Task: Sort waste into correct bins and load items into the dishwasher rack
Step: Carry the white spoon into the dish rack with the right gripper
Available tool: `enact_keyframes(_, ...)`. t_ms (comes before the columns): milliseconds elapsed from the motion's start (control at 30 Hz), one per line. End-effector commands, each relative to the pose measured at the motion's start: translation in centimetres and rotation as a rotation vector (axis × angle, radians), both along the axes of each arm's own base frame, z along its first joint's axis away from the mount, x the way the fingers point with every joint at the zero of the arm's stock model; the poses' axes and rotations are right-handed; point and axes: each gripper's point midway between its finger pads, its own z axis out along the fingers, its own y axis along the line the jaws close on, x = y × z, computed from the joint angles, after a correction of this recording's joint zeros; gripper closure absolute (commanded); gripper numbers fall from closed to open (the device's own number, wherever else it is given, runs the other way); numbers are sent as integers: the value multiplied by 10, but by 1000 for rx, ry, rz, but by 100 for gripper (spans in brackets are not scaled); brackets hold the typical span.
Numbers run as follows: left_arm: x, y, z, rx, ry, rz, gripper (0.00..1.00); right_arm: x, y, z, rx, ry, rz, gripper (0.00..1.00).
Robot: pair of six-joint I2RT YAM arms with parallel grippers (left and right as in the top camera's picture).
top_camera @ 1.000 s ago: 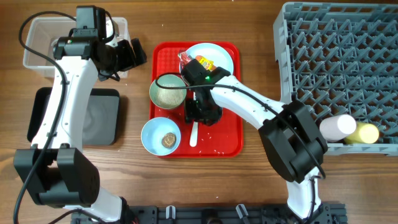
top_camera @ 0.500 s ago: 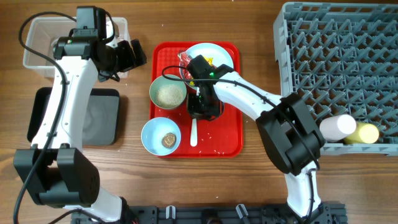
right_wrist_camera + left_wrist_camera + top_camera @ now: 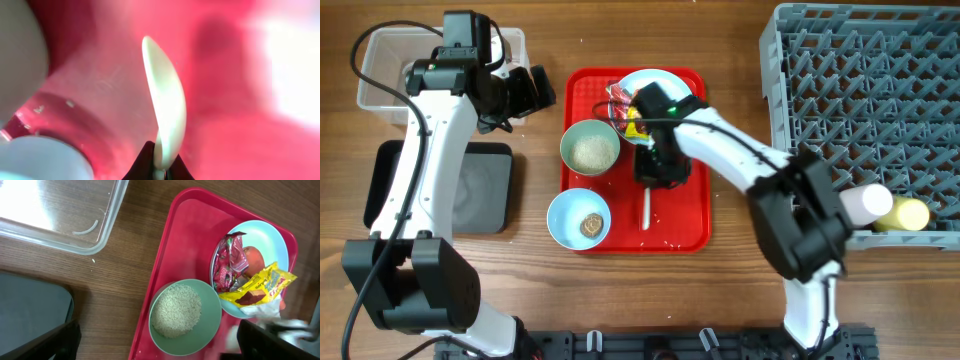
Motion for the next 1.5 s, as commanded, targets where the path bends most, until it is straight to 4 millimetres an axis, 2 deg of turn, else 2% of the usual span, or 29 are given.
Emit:
enact_keyframes(0, 2, 2, 6, 6, -19, 9, 0, 40, -54, 124, -15, -357, -101, 96)
enact_keyframes(33, 2, 2, 6, 6, -20, 9, 0, 44, -78, 149, -34, -420, -167, 96)
enact_keyframes(67, 2, 2, 6, 6, -20, 9, 0, 47, -111, 178, -35, -484, -263, 96)
enact_keyframes(100, 2, 2, 6, 6, -20, 9, 0, 48, -136, 195, -35, -523, -327, 96)
enact_keyframes(133, 2, 2, 6, 6, -20, 9, 0, 48, -189, 219, -71, -584, -462, 96)
enact_keyframes(200, 2, 2, 6, 6, -20, 9, 0, 43, -273, 236, -161, -629, -697, 96)
enact_keyframes(267, 2, 2, 6, 6, -20, 9, 0, 35, -324, 231, -214, -603, -840, 96)
enact_keyframes(300, 2, 2, 6, 6, -20, 9, 0, 24, -353, 221, -258, -556, -951, 96)
enact_keyframes(400, 2, 2, 6, 6, -19, 9, 0, -22, -416, 190, -449, -424, -1275, 96)
enact_keyframes(467, 2, 2, 6, 6, -20, 9, 0, -49, -454, 175, -576, -389, -1345, 96)
enact_keyframes(533, 3, 2, 6, 3, -21, 15, 0, -66, -485, 174, -647, -395, -1406, 96)
enact_keyframes(567, 3, 2, 6, 3, -23, 15, 0, -70, -494, 175, -655, -405, -1428, 96)
enact_keyframes(633, 4, 2, 6, 3, -26, 15, 0, -90, -530, 182, -688, -439, -1540, 96)
enact_keyframes(733, 4, 2, 6, 3, -26, 15, 0, -108, -562, 182, -725, -454, -1609, 96)
enact_keyframes(800, 5, 2, 7, 2, -30, 15, 0, -110, -582, 175, -758, -452, -1597, 96)
enact_keyframes(867, 5, 2, 7, 2, -34, 15, 0, -110, -591, 166, -783, -432, -1586, 96)
enact_keyframes(1067, 5, 2, 7, 2, -33, 15, 0, -102, -601, 113, -772, -296, -1559, 95)
enact_keyframes(1100, 5, 2, 7, 2, -33, 15, 0, -101, -601, 107, -765, -276, -1553, 89)
enact_keyframes(1133, 5, 2, 7, 2, -33, 15, 0, -100, -599, 100, -749, -261, -1548, 73)
enact_keyframes(1167, 5, 2, 7, 2, -33, 15, 0, -98, -598, 95, -737, -249, -1544, 34)
enact_keyframes(1200, 5, 1, 7, 2, -33, 15, 0, -95, -597, 92, -711, -249, -1541, 0)
enact_keyframes(1300, 5, -1, 7, 5, -34, 2, 0, -82, -590, 93, -626, -279, -1503, 0)
enact_keyframes(1367, 4, -2, 7, 6, -30, -1, 0, -72, -578, 103, -544, -319, -1433, 0)
enact_keyframes(1433, -6, -9, 8, -6, -16, -77, 0, -53, -553, 135, -402, -440, -1303, 0)
enact_keyframes(1467, -13, -10, 12, -8, -5, -93, 5, -43, -538, 149, -325, -504, -1219, 0)
